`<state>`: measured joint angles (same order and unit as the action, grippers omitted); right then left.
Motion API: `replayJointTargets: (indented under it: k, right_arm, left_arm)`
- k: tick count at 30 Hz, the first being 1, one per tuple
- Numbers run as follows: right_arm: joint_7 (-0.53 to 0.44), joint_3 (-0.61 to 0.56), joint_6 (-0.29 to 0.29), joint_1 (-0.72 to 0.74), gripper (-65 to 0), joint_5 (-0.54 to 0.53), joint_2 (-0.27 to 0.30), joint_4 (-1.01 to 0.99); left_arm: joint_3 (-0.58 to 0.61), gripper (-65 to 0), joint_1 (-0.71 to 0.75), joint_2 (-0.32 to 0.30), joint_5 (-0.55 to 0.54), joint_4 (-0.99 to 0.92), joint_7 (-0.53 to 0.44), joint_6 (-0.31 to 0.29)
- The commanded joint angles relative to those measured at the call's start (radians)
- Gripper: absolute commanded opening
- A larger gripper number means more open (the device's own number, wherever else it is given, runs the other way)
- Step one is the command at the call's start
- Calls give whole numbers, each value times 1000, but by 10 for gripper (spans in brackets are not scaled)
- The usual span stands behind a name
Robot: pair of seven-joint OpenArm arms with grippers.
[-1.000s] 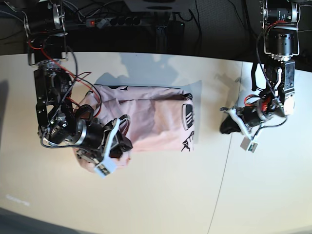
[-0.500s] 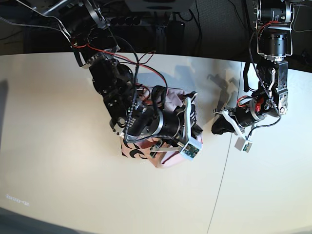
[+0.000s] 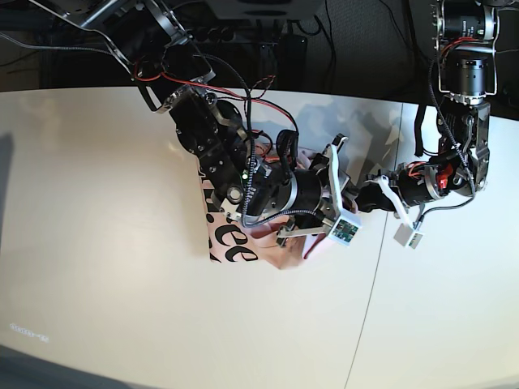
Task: Fold the T-shirt properly
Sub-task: 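Grasp the folded bundle with the right gripper and flip it over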
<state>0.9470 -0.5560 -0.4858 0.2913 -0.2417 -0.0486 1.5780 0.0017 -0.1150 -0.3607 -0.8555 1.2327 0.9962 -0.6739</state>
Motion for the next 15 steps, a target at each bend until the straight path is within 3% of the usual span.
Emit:
replayJointTargets:
  k: [1, 4, 8, 12, 14, 15]
  right_arm:
    - [-31, 1, 44, 22, -398, -31, -20, 16]
    - [-58, 1, 44, 39, -338, -94, -35, 17]
    - [-72, 19, 45, 97, -338, -101, -56, 34]
    - [-40, 111, 44, 153, -338, -78, -56, 64]
    - [-18, 178, 44, 174, -373, -77, -53, 64]
    - [-18, 208, 44, 179, -444, -76, -47, 64]
  left_arm:
    - [-3, -650, -23, -28, 5, 8, 3, -23]
    - [-3, -650, -37, -79, -4, 8, 6, -23]
    - [-20, -650, -43, -145, -62, 10, 34, -24]
    - [-104, -650, -43, -170, -184, 11, 114, -24]
    - [-157, -650, -43, -172, -257, 14, 166, -24]
    - [-183, -650, -42, -171, -294, 19, 200, -24]
